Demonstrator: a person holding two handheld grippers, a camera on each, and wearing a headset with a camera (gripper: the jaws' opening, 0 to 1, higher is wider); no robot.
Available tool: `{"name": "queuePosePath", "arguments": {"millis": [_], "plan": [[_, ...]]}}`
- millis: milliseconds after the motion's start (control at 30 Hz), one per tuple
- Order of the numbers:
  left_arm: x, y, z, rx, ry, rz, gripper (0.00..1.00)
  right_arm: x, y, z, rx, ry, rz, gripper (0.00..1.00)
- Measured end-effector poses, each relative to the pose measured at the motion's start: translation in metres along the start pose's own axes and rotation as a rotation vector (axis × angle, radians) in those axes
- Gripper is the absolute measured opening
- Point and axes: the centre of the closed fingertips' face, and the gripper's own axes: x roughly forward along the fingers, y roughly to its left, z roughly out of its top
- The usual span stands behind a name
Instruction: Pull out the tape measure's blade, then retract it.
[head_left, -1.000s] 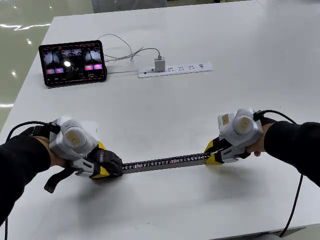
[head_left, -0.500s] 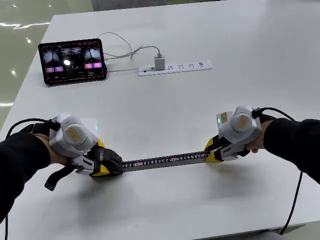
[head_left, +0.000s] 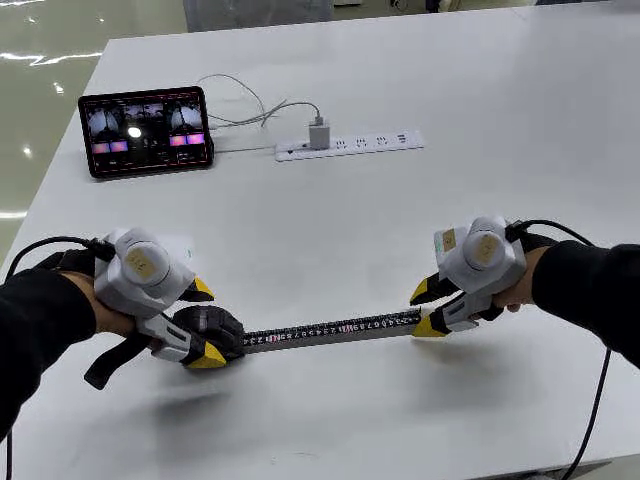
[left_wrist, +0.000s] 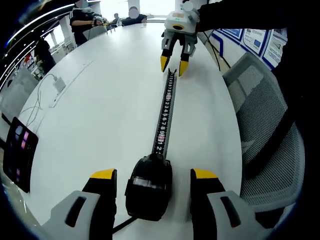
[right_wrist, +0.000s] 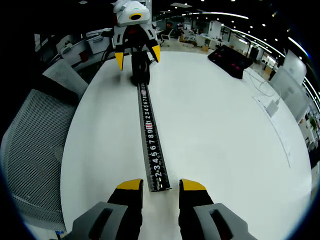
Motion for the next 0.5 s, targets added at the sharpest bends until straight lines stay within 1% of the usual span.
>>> {"name": "queuePosePath", "arguments": {"millis": [67,200,267,333,467,500], "plan": [[-0.001,0.000,0.001,-0.022,-0.005,-0.001,0.59,0.000,0.001,0.000,0.007,0.003,-0.002,0.26],[-0.003,0.002,0.001,-0.044,-0.004,0.008,0.64,0.000,0.002,-0.002,0.027,0.010,-0.005,0.29],[-0.003,0.001,-0.002,-0.080,0.009,0.005,0.68,0.000,0.004,-0.002,0.039,0.010,-0.003,0.32],[-0.003,0.003,-0.006,-0.094,0.019,0.014,0.72,-0.001,0.004,-0.001,0.055,0.003,-0.003,0.34],[-0.004,0.004,-0.008,-0.115,0.016,0.026,0.76,-0.003,0.003,0.000,0.090,-0.012,-0.018,0.39],[-0.004,0.003,-0.008,-0.125,0.013,0.026,0.78,-0.004,0.001,0.000,0.095,-0.014,-0.034,0.40]]}}
